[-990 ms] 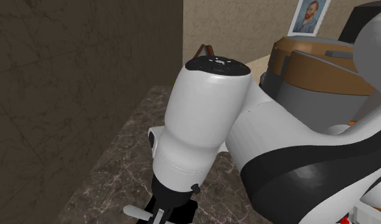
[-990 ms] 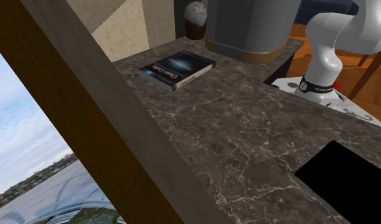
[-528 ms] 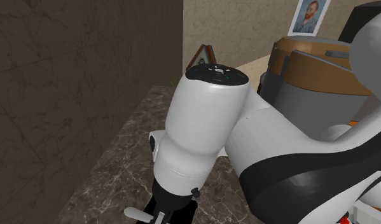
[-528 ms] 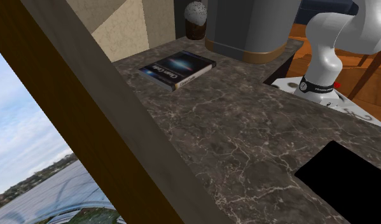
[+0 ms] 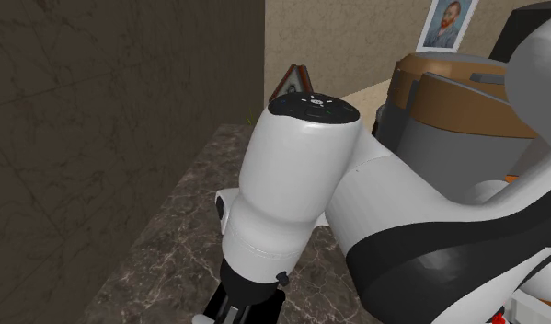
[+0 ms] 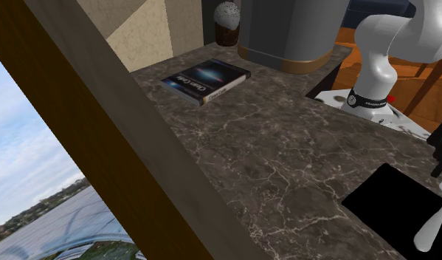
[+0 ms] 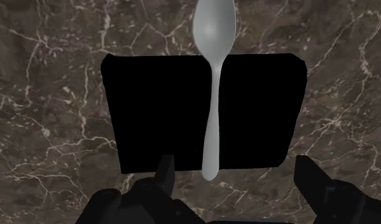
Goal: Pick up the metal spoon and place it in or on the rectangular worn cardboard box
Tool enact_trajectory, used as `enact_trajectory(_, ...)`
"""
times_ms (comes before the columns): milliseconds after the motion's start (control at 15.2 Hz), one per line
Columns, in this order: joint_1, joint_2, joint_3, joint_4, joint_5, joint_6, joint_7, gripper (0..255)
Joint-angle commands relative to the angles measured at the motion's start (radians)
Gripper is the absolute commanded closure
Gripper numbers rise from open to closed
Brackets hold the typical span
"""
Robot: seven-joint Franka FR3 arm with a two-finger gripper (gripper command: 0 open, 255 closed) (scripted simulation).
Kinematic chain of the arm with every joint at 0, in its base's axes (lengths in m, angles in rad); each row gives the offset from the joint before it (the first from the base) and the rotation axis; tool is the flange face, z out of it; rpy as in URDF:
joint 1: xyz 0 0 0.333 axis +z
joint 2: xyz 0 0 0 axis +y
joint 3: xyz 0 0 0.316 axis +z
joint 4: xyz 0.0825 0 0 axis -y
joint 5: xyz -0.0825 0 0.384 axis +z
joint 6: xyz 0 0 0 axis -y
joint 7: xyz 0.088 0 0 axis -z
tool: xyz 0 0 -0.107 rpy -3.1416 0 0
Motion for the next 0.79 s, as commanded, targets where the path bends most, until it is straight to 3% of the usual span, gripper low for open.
enact_trajectory(0,0.003,-0.027,-0.007,0.009,0.016,-0.034,-0.012,0)
enact_trajectory(198,0.011,-0.094,-0.029,0.042,0.048,-0.129,-0.036,0)
enact_trajectory(726,0.012,-0.094,-0.029,0.042,0.048,-0.129,-0.036,0)
